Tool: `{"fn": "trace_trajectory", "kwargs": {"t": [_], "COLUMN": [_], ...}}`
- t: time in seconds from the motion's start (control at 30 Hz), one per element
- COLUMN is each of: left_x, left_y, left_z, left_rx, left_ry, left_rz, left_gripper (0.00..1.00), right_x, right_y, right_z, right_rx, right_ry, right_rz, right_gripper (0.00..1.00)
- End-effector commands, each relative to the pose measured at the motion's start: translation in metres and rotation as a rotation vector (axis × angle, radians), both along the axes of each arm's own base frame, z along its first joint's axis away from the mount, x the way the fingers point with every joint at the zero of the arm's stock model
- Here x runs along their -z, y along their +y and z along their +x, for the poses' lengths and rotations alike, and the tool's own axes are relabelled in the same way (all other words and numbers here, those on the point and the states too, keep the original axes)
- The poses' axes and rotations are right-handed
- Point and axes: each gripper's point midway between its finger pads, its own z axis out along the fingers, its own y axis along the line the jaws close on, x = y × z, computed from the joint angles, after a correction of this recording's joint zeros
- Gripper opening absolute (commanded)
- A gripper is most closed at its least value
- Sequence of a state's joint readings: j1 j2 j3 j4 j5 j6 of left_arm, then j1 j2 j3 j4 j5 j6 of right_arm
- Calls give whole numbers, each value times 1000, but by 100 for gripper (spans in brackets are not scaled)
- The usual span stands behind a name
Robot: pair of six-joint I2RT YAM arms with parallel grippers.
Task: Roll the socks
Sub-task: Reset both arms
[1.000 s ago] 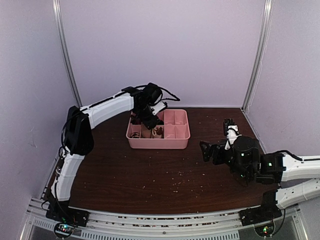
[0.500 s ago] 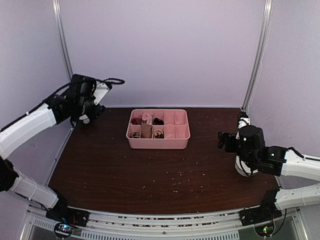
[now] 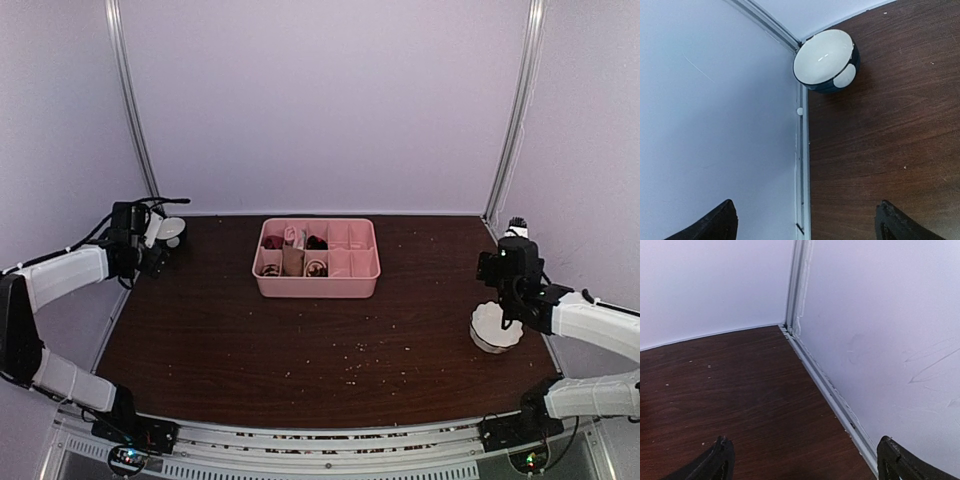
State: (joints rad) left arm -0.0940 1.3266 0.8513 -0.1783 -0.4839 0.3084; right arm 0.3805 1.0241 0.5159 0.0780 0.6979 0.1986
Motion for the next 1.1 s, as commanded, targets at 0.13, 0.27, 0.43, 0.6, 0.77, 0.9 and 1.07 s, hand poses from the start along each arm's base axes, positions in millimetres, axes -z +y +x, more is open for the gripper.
{"fn": "trace_trajectory", "kwargs": {"t": [0.13,0.27,0.43,0.6,0.77,0.9,1.07], "left_x": [16,6,2,16,17,15,14], "left_y": [39,28,6,-9,-6,-4,-8], "left_z": [23,24,33,35,27,19,41], "left_rx": [-173,-98,-16,68,38,36,51], "left_ry": [-332,-387,-422,-396,-395,-410,-422], "left_rz": [-275,-312,-433,-436,-435,-422,-386], "left_gripper": [98,98,98,98,98,98,98], "right_x": [4,7,3,5,16,16,14], "right_y": [-28,-37,-30,-23,-3,0,6], "right_z": [23,25,28,28,38,39,30], "right_rx": [4,-24,-123,-168,-293,-310,-355], "right_ry": [-144,-232,-315,-331,-316,-317,-342], "right_rz": [-34,-12,38,33,-2,-4,-16], "right_gripper": [100,100,100,100,100,100,100]}}
